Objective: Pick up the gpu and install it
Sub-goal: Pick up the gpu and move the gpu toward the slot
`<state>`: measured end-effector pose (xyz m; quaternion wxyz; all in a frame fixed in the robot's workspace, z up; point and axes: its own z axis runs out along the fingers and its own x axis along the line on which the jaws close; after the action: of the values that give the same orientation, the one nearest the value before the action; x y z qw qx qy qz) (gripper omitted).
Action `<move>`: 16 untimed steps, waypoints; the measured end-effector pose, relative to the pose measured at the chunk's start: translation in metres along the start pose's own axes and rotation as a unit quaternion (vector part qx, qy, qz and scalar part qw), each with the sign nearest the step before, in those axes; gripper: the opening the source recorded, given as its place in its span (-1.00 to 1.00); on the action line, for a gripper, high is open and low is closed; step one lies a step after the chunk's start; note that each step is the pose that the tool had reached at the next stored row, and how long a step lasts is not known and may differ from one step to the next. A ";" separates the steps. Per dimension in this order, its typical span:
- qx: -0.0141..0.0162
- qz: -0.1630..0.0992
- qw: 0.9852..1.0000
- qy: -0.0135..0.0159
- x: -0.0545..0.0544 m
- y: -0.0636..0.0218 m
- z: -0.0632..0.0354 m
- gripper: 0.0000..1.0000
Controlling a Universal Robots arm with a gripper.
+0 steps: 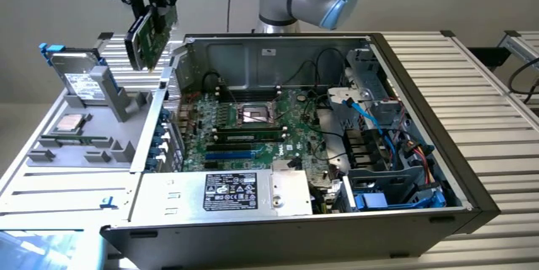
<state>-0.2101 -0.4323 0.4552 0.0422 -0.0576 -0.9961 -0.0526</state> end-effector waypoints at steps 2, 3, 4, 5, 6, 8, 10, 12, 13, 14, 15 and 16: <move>0.000 0.000 1.000 0.000 -0.009 0.0010 -0.0002 -0.44; 0.000 0.000 1.000 0.000 -0.014 0.0015 -0.0003 -0.44; 0.001 0.000 1.000 0.000 -0.018 0.0020 -0.0003 -0.44; 0.001 0.000 1.000 0.000 -0.022 0.0025 -0.0005 -0.44; 0.001 0.000 1.000 0.000 -0.027 0.0030 -0.0006 -0.44; 0.002 0.000 1.000 0.000 -0.036 0.0041 -0.0010 -0.44; 0.002 0.000 1.000 -0.001 -0.043 0.0049 -0.0011 -0.44; 0.002 0.000 1.000 -0.001 -0.051 0.0058 -0.0012 -0.44; 0.002 0.000 1.000 -0.002 -0.056 0.0063 -0.0012 -0.44; 0.002 0.000 1.000 -0.002 -0.060 0.0068 -0.0012 -0.44; 0.002 0.000 1.000 -0.002 -0.065 0.0073 -0.0012 -0.44; 0.002 0.000 1.000 -0.002 -0.069 0.0078 -0.0010 -0.44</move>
<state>-0.1405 -0.4324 0.4507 0.0400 -0.0576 -0.9963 -0.0505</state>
